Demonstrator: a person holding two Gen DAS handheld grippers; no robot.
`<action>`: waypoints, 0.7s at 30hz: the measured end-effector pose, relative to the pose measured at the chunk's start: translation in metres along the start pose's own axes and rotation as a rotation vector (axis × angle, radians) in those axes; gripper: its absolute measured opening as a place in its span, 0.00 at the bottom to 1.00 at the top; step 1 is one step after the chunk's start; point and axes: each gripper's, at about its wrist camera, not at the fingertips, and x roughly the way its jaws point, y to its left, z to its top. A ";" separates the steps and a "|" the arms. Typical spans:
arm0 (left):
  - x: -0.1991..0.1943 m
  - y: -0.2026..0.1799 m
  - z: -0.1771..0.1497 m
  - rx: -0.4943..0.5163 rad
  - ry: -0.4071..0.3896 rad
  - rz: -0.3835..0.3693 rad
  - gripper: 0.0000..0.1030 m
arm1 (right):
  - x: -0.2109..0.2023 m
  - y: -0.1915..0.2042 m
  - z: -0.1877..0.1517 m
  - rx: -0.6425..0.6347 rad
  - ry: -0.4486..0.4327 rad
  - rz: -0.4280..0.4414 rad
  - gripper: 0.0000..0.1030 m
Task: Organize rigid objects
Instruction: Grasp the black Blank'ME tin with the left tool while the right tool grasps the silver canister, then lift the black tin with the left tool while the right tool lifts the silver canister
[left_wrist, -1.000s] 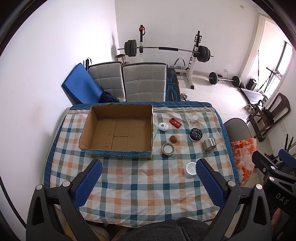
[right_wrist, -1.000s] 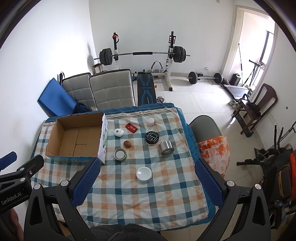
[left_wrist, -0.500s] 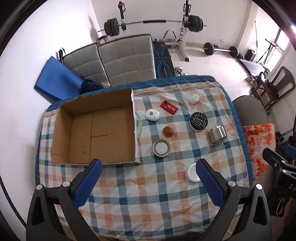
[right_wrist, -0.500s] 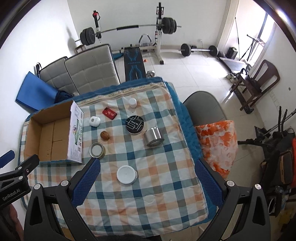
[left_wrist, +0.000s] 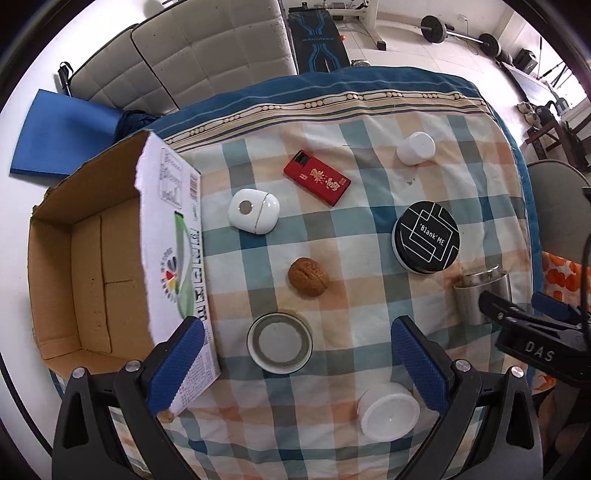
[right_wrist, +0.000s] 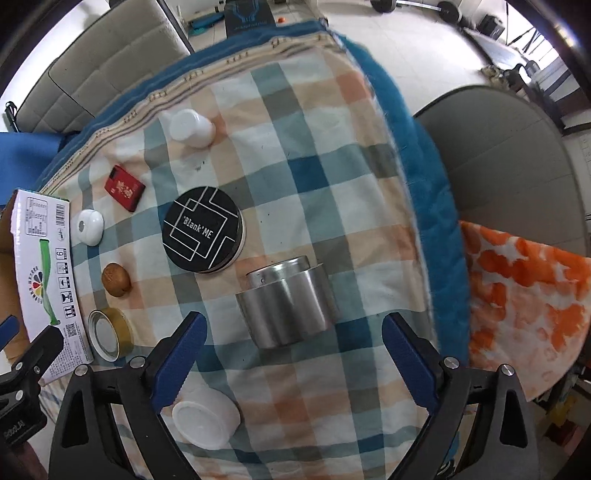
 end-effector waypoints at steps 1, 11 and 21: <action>0.005 -0.004 0.005 0.006 0.008 0.001 1.00 | 0.009 0.001 0.002 -0.004 0.018 -0.002 0.93; 0.046 -0.030 0.041 0.025 0.096 -0.040 1.00 | 0.043 -0.006 0.018 -0.046 0.101 -0.038 0.76; 0.087 -0.080 0.097 0.065 0.199 -0.182 1.00 | 0.029 -0.064 0.040 0.081 0.075 -0.081 0.74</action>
